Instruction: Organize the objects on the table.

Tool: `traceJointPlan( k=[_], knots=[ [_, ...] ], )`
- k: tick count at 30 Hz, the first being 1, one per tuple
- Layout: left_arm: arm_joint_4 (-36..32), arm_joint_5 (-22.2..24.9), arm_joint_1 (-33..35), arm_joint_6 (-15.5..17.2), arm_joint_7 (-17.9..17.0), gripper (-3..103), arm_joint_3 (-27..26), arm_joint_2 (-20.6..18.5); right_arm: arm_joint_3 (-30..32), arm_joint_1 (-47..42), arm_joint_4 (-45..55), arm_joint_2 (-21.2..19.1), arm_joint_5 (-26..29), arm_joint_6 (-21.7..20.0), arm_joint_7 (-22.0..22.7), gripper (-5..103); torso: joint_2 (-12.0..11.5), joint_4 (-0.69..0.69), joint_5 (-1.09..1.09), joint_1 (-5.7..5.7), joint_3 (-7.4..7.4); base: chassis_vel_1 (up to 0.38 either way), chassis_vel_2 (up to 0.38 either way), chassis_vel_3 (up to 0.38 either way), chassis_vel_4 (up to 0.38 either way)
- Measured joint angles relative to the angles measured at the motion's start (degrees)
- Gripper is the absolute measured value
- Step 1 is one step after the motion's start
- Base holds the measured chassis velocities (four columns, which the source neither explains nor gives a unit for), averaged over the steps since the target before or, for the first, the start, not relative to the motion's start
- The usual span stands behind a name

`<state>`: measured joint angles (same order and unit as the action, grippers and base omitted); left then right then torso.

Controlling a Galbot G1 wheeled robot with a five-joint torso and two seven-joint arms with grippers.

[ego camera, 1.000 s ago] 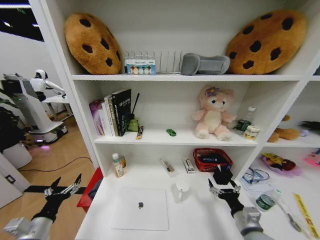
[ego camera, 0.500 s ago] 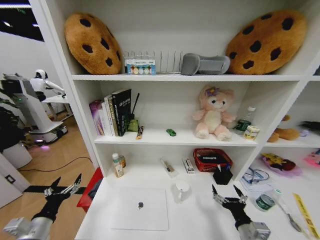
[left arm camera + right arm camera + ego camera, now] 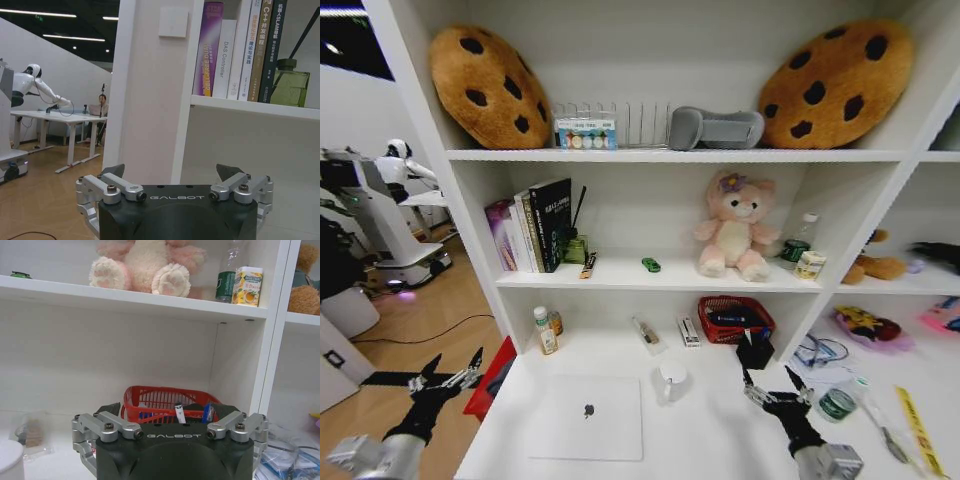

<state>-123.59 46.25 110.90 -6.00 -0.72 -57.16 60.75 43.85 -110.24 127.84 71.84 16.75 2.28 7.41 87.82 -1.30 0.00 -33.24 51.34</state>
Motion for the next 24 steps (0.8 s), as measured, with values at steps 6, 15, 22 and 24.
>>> traceJointPlan(
  k=[6,15,22,24],
  knots=[
    [0.0,0.0,0.0,0.0,0.0,100,0.0,0.0,0.1,-0.17,0.81,0.15,0.3,0.0,0.03,100,0.0,0.0,-0.01,0.0,0.0,0.0,0.0,0.0,0.0],
    [0.0,0.0,0.0,0.0,0.0,100,0.0,0.0,0.11,-0.7,1.09,0.65,0.2,-0.01,0.08,100,0.0,0.0,-0.01,0.0,0.0,-0.017,-0.017,0.021,0.015],
    [0.0,0.0,0.0,0.0,0.0,100,0.0,0.0,0.1,-0.87,1.11,0.8,0.08,0.04,0.11,100,0.0,0.0,0.0,0.0,0.0,-0.034,-0.026,0.029,0.028],
    [0.0,0.0,0.0,0.0,0.0,100,0.0,0.0,0.1,-1.04,1.31,0.83,0.02,0.05,0.12,100,0.0,0.0,0.0,0.0,0.0,-0.034,-0.029,0.023,0.023]
  ],
)
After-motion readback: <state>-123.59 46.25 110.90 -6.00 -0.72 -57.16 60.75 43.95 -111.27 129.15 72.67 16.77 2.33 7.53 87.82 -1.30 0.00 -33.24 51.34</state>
